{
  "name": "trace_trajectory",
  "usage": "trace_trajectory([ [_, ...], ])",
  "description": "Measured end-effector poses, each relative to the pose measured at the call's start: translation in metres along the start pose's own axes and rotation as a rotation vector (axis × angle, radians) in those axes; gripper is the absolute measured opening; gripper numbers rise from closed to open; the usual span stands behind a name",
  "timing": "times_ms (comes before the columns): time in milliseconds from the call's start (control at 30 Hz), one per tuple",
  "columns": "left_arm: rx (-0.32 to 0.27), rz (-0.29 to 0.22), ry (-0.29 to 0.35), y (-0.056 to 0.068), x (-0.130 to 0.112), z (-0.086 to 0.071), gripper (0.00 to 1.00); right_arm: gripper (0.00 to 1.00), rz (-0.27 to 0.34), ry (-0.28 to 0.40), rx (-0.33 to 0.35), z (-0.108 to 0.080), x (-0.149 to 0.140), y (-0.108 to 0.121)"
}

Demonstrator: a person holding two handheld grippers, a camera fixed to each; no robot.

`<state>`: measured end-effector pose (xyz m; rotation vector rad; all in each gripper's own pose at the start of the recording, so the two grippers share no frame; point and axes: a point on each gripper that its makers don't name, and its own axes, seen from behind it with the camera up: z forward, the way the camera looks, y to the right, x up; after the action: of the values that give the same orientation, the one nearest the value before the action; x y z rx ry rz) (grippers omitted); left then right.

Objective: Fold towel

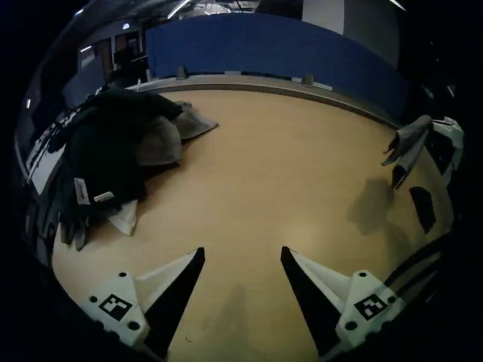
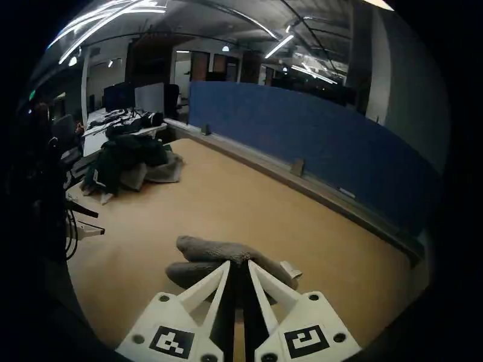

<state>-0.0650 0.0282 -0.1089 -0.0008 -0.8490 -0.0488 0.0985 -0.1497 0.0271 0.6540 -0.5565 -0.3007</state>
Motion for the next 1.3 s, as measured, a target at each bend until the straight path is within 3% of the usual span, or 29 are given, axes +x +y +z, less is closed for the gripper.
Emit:
trace_trajectory([
  [400,-0.011,0.01,-0.003,0.011,0.003,0.006,0.94,0.05,0.008,-0.038,-0.097,-0.031,-0.025,0.075],
  [800,-0.008,0.028,-0.008,0.019,0.006,0.013,0.94,0.05,0.015,-0.072,-0.174,-0.049,-0.05,0.139],
  [1100,-0.004,0.04,-0.011,0.026,0.009,0.015,0.94,0.05,0.034,-0.095,-0.21,-0.054,-0.07,0.173],
  [1300,0.001,0.045,-0.011,0.028,0.01,0.014,0.94,0.05,0.043,-0.102,-0.219,-0.055,-0.078,0.183],
])
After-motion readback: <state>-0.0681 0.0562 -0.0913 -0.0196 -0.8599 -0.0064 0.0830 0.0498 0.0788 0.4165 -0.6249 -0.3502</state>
